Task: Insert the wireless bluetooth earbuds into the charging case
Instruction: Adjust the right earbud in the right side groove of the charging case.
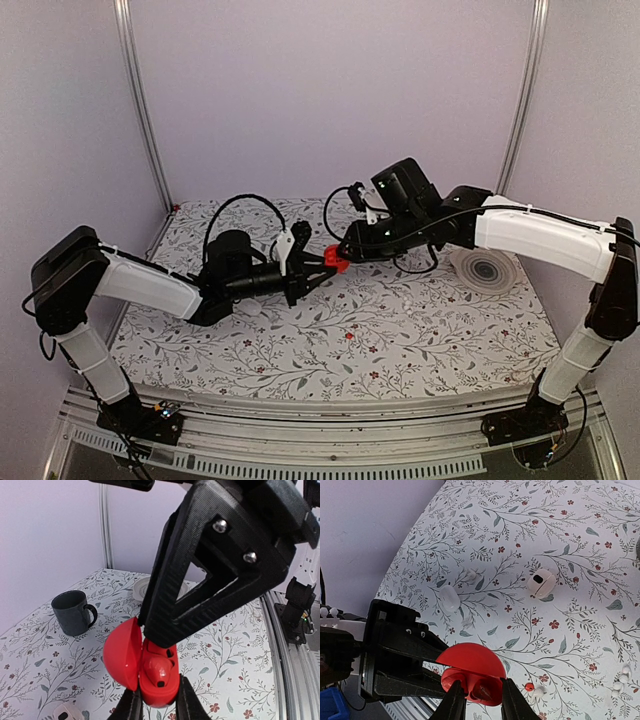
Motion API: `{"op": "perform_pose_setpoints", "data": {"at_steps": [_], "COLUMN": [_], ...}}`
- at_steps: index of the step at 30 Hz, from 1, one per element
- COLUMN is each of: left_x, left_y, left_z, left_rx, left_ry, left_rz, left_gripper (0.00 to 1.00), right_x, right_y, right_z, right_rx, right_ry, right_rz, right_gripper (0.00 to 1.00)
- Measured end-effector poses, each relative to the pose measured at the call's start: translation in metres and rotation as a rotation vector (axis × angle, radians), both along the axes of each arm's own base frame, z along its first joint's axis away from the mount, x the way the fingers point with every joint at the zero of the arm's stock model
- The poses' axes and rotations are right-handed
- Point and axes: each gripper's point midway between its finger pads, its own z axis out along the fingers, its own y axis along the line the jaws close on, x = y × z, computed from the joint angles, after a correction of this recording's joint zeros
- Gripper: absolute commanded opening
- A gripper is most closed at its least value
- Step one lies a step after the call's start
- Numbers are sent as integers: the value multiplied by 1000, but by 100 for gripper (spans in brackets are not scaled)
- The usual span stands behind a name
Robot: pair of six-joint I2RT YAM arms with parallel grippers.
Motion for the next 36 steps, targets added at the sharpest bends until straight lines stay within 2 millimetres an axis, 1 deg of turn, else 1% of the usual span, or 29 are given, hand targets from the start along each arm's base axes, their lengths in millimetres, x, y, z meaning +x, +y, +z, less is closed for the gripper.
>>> {"op": "perform_pose_setpoints", "data": {"at_steps": [6, 10, 14, 17, 19, 22, 26, 31, 34, 36], "left_x": [-2, -5, -8, -9, -10, -9, -7, -4, -1, 1], "left_y": [-1, -2, -2, -1, 1, 2, 0, 3, 5, 6], "left_z": [1, 1, -1, -4, -4, -3, -7, -15, -15, -15], "left_rx": [-6, -6, 12, 46, 71, 109, 166, 209, 211, 206], "left_ry": [-1, 0, -26, -64, -95, -151, -203, -215, -209, -197], "left_rz": [-12, -35, -53, -46, -36, -21, -6, 14, 25, 32], "left_gripper": [0, 0, 0, 0, 0, 0, 0, 0, 0, 0], "right_x": [4, 10, 19, 26, 30, 31, 24, 13, 6, -2], "right_y": [-7, -19, -29, -26, -18, -5, 7, 11, 8, 3], "right_z": [11, 28, 39, 34, 28, 14, 2, -2, -7, -10], "right_rx": [29, 83, 120, 101, 88, 48, 11, -9, -23, -32], "right_ry": [-4, -17, -22, -3, 7, 31, 51, 51, 52, 59], "right_rz": [-4, -16, -29, -22, -1, 37, 94, 151, 178, 193], "right_gripper": [29, 31, 29, 28, 30, 34, 36, 36, 35, 34]}}
